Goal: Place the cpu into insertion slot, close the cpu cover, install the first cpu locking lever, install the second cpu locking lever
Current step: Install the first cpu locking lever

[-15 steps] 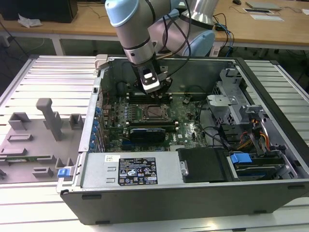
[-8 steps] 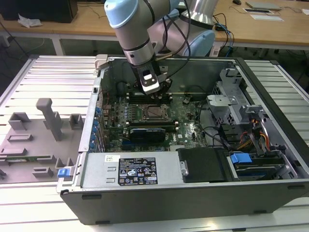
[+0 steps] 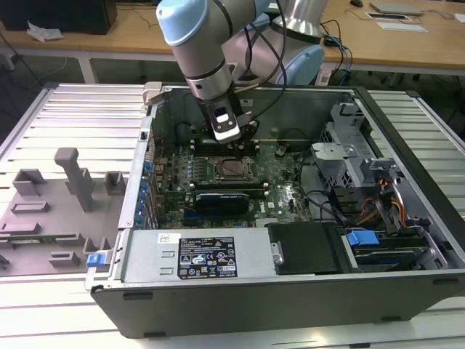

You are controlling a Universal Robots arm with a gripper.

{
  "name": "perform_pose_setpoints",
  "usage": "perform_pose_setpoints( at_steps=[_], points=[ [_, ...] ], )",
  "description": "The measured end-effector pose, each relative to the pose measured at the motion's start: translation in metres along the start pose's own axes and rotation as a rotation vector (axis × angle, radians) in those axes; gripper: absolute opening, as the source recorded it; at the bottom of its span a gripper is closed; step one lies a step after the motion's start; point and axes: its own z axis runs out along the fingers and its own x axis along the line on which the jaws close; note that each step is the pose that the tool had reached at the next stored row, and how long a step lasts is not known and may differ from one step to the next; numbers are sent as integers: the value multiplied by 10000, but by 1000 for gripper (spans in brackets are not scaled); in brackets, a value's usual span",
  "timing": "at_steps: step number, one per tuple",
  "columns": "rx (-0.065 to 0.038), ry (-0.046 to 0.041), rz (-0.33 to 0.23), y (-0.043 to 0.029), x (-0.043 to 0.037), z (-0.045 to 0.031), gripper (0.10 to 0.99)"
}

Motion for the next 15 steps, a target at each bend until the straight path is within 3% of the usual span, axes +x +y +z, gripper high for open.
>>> perform_pose_setpoints(
  at_steps=[3, 8, 14, 15],
  points=[
    [3, 0, -1, 11, -21, -61, 106],
    [4, 0, -1, 45, -80, -237, 106],
    [3, -1, 0, 93, -164, -484, 106],
    [5, 0, 0, 106, -188, -556, 106]
  ],
)
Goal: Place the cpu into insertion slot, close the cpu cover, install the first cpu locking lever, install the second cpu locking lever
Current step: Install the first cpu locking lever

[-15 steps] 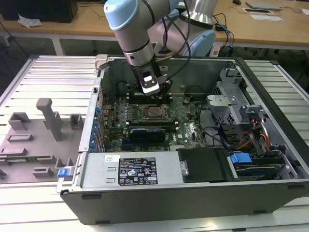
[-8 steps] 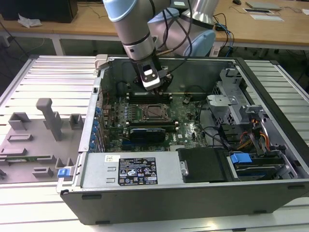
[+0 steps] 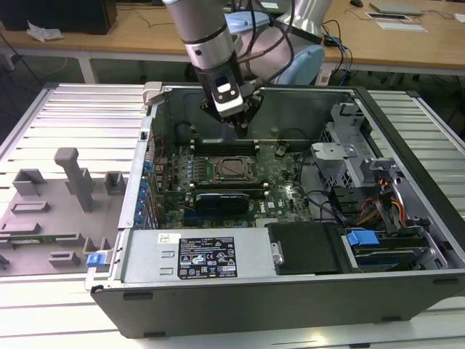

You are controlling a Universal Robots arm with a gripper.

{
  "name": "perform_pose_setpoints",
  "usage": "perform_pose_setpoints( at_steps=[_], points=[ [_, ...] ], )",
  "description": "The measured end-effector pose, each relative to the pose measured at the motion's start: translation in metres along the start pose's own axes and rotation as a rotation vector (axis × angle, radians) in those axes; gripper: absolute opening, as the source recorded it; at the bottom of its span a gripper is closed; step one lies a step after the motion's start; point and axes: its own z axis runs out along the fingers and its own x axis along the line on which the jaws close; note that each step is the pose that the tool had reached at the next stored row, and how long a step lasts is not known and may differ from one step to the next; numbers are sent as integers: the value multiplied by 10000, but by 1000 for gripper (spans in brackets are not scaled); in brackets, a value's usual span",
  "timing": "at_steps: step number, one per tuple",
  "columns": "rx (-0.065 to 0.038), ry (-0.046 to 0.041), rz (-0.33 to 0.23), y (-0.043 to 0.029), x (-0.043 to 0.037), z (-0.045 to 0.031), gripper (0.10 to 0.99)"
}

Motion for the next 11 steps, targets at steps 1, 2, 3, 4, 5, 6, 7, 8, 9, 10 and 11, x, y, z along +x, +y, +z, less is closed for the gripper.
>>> perform_pose_setpoints(
  at_steps=[1, 2, 3, 4, 5, 6, 7, 8, 9, 10, 11],
  points=[
    [-2, -1, 1, 15, -26, -75, 106],
    [0, 0, 1, 22, -39, -115, 106],
    [-1, 0, 1, 30, -52, -156, 106],
    [0, 0, 1, 34, -59, -175, 106],
    [-2, -1, 2, 34, -59, -175, 106],
    [-2, -1, 2, 34, -59, -175, 106],
    [-3, -2, 2, 34, -59, -175, 106],
    [-2, -1, 2, 34, -59, -176, 106],
    [-1, -1, 1, 34, -60, -176, 106],
    [12, 40, 4, 34, -60, -176, 106],
    [43, 151, 14, 34, -62, -175, 106]
  ],
)
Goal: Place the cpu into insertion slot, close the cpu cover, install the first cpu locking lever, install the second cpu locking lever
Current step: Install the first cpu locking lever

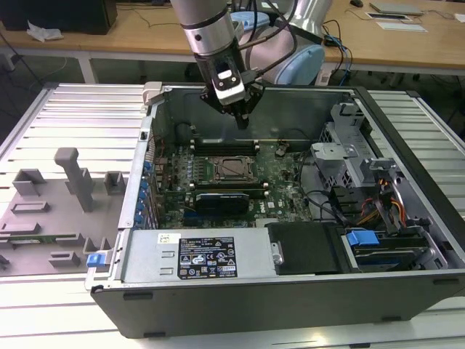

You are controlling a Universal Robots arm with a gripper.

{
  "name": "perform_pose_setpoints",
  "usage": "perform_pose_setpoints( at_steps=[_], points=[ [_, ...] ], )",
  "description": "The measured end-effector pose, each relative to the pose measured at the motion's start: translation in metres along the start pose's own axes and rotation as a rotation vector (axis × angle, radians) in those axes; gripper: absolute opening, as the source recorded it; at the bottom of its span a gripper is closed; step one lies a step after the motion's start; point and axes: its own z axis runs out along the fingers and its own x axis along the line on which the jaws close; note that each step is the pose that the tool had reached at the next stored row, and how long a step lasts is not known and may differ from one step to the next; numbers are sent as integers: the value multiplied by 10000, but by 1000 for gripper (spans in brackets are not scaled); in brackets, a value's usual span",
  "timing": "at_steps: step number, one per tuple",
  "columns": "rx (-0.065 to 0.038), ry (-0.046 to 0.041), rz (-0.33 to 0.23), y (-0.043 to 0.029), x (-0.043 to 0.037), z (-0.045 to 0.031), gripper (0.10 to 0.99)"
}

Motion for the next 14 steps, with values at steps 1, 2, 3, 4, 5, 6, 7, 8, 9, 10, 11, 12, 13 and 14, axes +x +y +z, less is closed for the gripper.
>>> perform_pose_setpoints(
  at_steps=[1, 2, 3, 4, 5, 6, 7, 8, 9, 10, 11, 12, 13, 14],
  points=[
    [81, 298, 32, 1, -7, 4, 106],
    [128, 456, 46, 2, -11, 6, 106],
    [184, 633, 63, 2, -14, 7, 106],
    [267, 876, 81, 2, -20, 8, 106],
    [329, 1046, 91, 1, -25, 10, 106],
    [425, 1299, 111, -2, -31, 12, 106],
    [496, 1476, 123, -4, -36, 14, 106],
    [565, 1647, 132, -6, -41, 15, 106],
    [676, 1903, 145, -8, -48, 17, 106],
    [724, 2010, 152, -9, -49, 18, 106],
    [731, 2022, 153, -9, -49, 17, 106],
    [734, 2031, 154, -9, -49, 17, 106],
    [738, 2041, 154, -9, -49, 18, 106],
    [742, 2050, 155, -9, -49, 18, 106]
  ],
)
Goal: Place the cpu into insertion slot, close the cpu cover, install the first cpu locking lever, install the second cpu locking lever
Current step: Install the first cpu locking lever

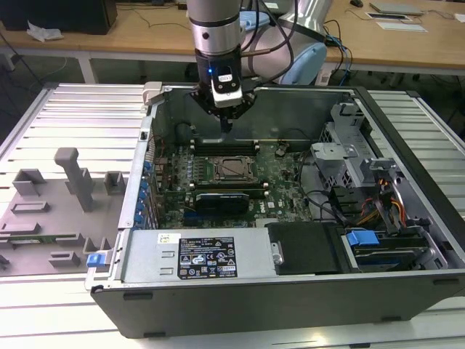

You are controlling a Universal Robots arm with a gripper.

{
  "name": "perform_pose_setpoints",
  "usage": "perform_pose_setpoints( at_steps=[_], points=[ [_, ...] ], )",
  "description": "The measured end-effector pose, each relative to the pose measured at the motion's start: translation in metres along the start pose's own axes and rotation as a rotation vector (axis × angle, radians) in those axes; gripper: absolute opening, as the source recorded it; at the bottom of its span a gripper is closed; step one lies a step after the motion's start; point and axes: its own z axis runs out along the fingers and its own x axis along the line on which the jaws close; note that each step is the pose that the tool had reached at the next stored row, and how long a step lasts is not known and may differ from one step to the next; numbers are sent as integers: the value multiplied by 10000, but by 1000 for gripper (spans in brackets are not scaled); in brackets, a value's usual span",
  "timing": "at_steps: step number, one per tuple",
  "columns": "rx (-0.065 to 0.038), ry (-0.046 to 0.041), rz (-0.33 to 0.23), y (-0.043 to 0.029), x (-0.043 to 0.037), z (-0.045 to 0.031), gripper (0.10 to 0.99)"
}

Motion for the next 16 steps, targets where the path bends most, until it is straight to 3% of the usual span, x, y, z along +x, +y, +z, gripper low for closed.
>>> perform_pose_setpoints(
  at_steps=[2, 4, 11, 16],
  points=[
    [19, -3, -67, 1, -1, 1, 106],
    [128, 3, -454, -3, -1, -1, 106],
    [158, 239, -1110, -52, -19, 24, 106],
    [183, 347, -1289, -153, -62, 36, 106]
  ],
)
